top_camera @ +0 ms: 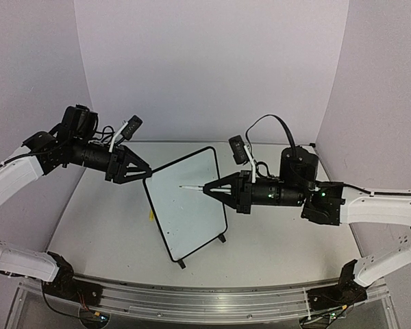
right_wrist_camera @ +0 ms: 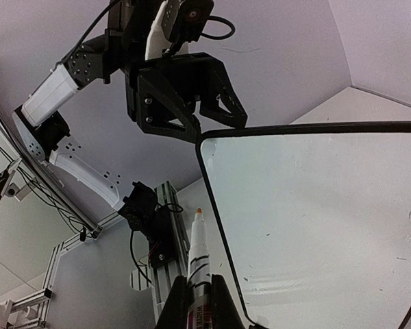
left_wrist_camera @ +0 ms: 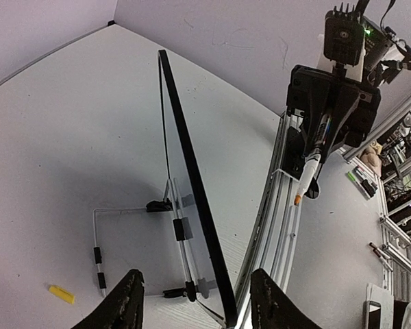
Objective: Write a sentence on the whiteboard
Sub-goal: Hold the whiteboard at the center of the board.
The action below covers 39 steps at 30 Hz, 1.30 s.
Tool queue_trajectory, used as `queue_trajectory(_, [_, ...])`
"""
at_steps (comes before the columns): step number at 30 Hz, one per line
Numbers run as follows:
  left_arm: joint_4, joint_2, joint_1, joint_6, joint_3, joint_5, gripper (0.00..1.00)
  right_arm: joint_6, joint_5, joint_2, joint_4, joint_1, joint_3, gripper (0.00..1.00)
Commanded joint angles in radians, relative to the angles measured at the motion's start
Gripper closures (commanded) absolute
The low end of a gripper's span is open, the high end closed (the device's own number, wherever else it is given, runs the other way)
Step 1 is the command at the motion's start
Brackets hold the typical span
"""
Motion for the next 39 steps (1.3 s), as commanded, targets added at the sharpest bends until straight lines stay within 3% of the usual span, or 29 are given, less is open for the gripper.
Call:
queue_trajectory(1, [0.022, -0.037, 0.001, 0.045, 0.004, -0.003, 0.5, -0.041, 0.033, 0.06, 0.097, 0.025, 0.084, 1.0])
queue_trajectory(17, [0.027, -0.024, -0.001, 0.086, -0.038, 0.023, 0.45, -0.038, 0.039, 0.183, 0.171, 0.048, 0.141, 1.0])
queue_trajectory(30, [0.041, -0.01, -0.002, 0.084, -0.052, 0.076, 0.73, -0.048, 0.067, 0.221, 0.168, 0.064, 0.161, 1.0])
queue_trajectory(39, [0.055, -0.022, -0.005, 0.076, -0.062, 0.096, 0.86, -0.06, 0.111, 0.224, 0.169, 0.073, 0.161, 1.0])
